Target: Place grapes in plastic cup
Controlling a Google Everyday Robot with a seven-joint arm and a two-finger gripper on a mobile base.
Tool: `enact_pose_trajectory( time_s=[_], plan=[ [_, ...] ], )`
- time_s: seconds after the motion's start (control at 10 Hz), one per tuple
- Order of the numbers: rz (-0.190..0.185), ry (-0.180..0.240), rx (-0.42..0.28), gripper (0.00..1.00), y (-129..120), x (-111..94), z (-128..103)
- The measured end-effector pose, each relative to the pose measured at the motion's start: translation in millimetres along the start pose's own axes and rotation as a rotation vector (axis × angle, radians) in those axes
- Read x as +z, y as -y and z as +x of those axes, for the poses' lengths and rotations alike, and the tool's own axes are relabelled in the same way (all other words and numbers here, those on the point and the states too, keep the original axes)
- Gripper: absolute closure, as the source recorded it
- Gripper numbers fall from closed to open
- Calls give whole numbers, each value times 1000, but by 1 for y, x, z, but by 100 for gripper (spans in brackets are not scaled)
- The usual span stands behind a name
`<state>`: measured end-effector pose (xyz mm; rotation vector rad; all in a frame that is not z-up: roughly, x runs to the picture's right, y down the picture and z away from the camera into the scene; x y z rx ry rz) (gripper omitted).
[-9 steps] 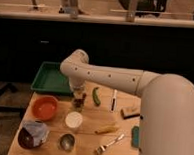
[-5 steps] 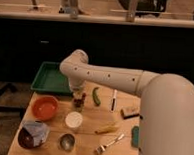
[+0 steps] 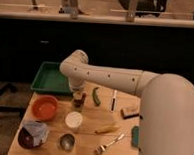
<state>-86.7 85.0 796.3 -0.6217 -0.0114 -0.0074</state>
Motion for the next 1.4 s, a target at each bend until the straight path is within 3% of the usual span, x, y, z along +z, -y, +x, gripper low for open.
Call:
enact_pose_trajectory(
  time_s=[0.2, 1.4],
  plan=[
    [0, 0, 1, 20, 0, 0, 0],
    [0, 0, 0, 20, 0, 0, 0]
  ],
)
